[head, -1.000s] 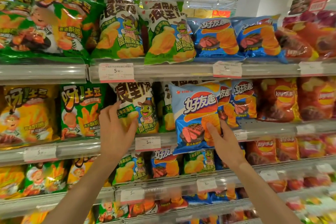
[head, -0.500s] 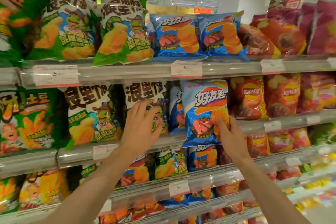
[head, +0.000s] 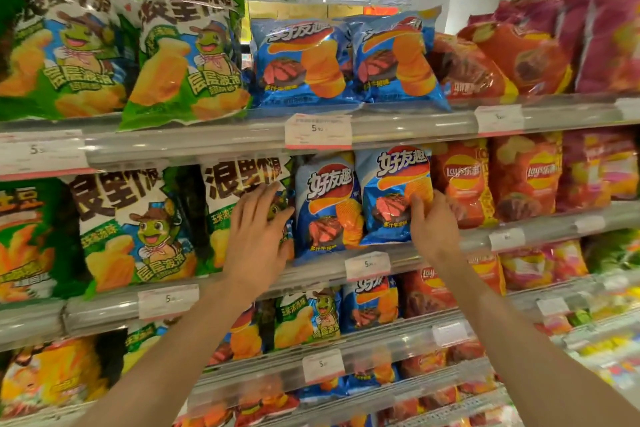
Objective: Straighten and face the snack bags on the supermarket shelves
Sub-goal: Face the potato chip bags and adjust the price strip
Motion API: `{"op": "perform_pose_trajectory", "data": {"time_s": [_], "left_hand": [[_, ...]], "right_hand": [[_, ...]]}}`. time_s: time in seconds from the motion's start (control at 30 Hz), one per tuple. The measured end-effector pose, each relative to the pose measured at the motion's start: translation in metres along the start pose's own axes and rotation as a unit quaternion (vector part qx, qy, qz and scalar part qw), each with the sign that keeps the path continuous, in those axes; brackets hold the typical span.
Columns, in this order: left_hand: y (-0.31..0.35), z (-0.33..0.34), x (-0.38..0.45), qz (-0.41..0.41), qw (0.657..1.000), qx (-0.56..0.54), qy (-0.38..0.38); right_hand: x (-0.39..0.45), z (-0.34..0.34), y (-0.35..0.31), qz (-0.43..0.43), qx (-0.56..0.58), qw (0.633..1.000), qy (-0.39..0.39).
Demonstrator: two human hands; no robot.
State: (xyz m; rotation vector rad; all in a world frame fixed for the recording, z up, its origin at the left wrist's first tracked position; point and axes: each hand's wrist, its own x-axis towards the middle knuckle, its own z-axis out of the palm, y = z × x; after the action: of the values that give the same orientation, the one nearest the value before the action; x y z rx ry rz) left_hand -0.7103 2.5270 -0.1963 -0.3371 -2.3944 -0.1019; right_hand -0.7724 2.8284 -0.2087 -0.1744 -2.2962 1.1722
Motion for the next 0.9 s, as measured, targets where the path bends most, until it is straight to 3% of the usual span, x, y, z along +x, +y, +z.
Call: {"op": "perform_pose_trajectory", "data": {"time_s": [0.07, 0.17, 0.27, 0.63, 0.9], "left_hand": [[-0.001, 0.003, 0.0, 0.004, 1.0, 0.0, 0.009], [-0.005, 0.008, -0.002, 0.009, 1.0, -0.004, 0.021], [-0.007, 0.011, -0.004, 0.011, 0.999, -0.009, 0.03], [0.001, 0.025, -0.004, 0.006, 0.999, 0.016, 0.047], [0.008, 0.033, 0.001, -0.017, 0.998, 0.039, 0.048]], "right_hand": [[-0.006, 0.006, 0.0, -0.01, -0.097, 0.994, 0.046], [-0.027, 0.013, -0.003, -0.082, -0.116, 0.982, 0.123], [-0.046, 0.026, -0.001, -0.121, -0.133, 0.98, 0.087], [-0.017, 0.01, 0.021, -0.111, -0.157, 0.981, -0.006], [-0.038, 0.014, 0.027, -0.123, -0.197, 0.973, -0.016]]}}
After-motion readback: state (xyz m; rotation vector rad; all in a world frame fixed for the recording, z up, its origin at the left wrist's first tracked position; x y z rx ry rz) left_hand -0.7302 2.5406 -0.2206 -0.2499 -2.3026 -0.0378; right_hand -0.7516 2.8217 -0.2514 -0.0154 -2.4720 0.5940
